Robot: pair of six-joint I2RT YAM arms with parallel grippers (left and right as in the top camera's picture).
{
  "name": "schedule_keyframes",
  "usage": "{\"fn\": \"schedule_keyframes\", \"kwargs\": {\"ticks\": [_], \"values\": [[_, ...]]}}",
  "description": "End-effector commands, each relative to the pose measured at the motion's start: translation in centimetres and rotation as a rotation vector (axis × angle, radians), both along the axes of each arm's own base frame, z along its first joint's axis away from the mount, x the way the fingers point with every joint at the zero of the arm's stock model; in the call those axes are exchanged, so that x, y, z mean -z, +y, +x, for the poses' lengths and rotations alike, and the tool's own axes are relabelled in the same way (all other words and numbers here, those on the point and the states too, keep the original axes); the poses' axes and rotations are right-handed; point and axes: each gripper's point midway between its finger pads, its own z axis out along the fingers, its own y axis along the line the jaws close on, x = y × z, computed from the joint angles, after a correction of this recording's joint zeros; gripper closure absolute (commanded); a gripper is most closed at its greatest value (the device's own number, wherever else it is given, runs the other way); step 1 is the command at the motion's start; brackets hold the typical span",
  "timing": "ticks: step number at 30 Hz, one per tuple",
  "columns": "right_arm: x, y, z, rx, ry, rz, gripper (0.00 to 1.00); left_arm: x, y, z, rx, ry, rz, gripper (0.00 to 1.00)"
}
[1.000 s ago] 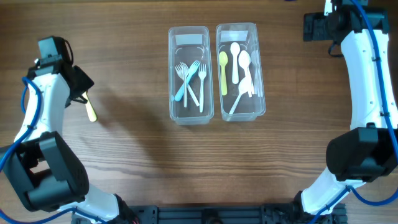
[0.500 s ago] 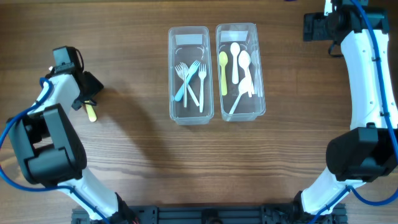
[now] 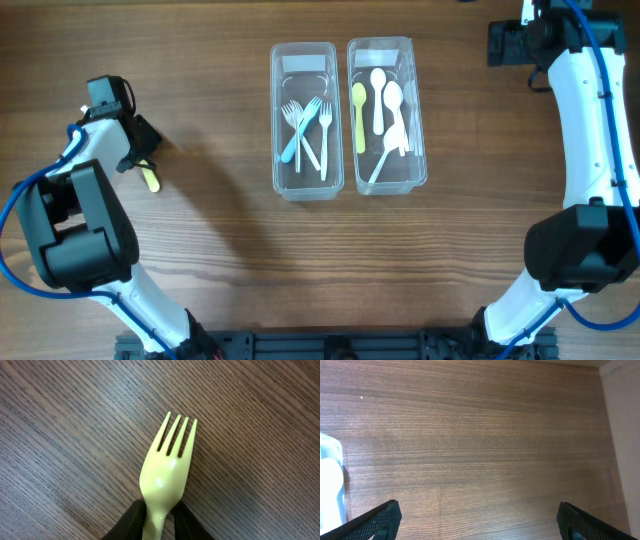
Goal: Pack container
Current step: 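Lower the left gripper onto the yellow fork and grasp it, then carry the yellow fork into the left container and release it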
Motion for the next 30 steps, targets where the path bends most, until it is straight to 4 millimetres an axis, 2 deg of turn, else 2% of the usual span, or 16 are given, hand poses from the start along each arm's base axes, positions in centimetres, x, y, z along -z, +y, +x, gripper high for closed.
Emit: {"fn": "schedule_keyframes", "kwargs": {"ticks": [1, 4, 7, 14, 18, 21, 24, 25, 27, 30], "values": [[-0.3, -0.2, 0.2, 0.004, -0.007, -0.017, 0.00, 2.5, -0.9, -1.2, 0.016, 0.067, -0.052, 0.82], [-0.3, -0.2, 0.2, 0.004, -0.008, -0.017, 0.00, 2.2, -0.9, -1.4, 0.016, 0.073, -0.054, 0.86], [-0.3, -0.2, 0.2, 0.004, -0.008, -0.017, 0.00, 0.7, -0.8, -1.1, 0.016, 0.049, -0.046, 0.94], [-0.3, -0.2, 0.2, 0.004, -0.007, -0.017, 0.00, -6.0, -0.7, 0.2, 0.022, -0.093, -0.005, 0.96], [-0.3, -0.2, 0.2, 0.004, -0.007, -0.017, 0.00, -10.3, -2.7, 1.2, 0.078, -0.208, -0.034, 0.96], [-0.3, -0.2, 0.2, 0.004, -0.008, -0.017, 0.00, -14.5, -6.8, 2.1, 0.171, -0.333, -0.106, 0.96], [-0.3, -0.2, 0.2, 0.004, -0.008, -0.017, 0.00, -17.8, -11.9, 2.8, 0.282, -0.428, -0.174, 0.96], [-0.3, -0.2, 0.2, 0.004, -0.008, -0.017, 0.00, -18.8, -14.4, 2.9, 0.333, -0.455, -0.191, 0.96], [-0.3, -0.2, 0.2, 0.004, -0.008, -0.017, 0.00, -19.5, -17.3, 2.8, 0.401, -0.469, -0.205, 0.96], [-0.3, -0.2, 0.2, 0.004, -0.008, -0.017, 0.00, -19.4, -23.6, 2.0, 0.545, -0.453, -0.240, 0.96]]}}
